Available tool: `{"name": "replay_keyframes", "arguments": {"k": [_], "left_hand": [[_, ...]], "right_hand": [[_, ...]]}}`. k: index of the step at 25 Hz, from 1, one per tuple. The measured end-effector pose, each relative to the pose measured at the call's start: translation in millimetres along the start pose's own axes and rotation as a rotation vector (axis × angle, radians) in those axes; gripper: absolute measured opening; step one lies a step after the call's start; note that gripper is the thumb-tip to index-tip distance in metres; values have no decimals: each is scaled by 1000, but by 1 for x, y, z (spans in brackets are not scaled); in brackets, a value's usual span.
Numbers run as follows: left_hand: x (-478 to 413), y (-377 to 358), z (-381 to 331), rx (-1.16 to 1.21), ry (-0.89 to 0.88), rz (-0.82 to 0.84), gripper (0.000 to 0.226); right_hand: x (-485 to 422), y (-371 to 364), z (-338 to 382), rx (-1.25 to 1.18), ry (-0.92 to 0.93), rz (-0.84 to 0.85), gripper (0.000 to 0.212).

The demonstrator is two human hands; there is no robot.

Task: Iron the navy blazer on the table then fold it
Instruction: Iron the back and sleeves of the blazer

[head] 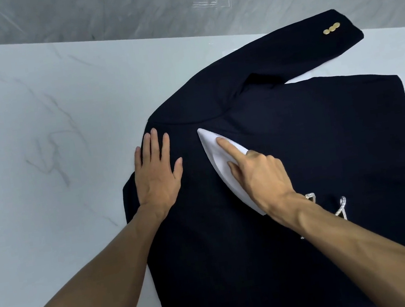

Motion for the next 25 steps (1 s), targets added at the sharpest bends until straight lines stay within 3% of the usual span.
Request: {"name": "replay_keyframes", "arguments": {"k": [6,15,21,25], "left_hand": [[-16,19,-57,82,-30,-120,55],[-38,-1,-86,66,6,-51,61],[-39,-2,-84,69,26,-12,60],[-39,-2,-85,75,16,-20,57]], "right_hand": [[-7,7,-32,-3,-86,-33,57],[-12,0,-43,88,-18,-57,72],[-1,17,-82,-130,-149,-97,55],[-14,16,-49,-51,29,-86,57]]}}
Point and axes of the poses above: each hand's wrist, its own x-axis away from the middle knuckle, its own y-axis out of the back of the hand, z = x × y, the point moved 5 cm from there along -x, towards the middle knuckle, and after that the axes turned 5 degrees about -y, right-handed, at the moved point
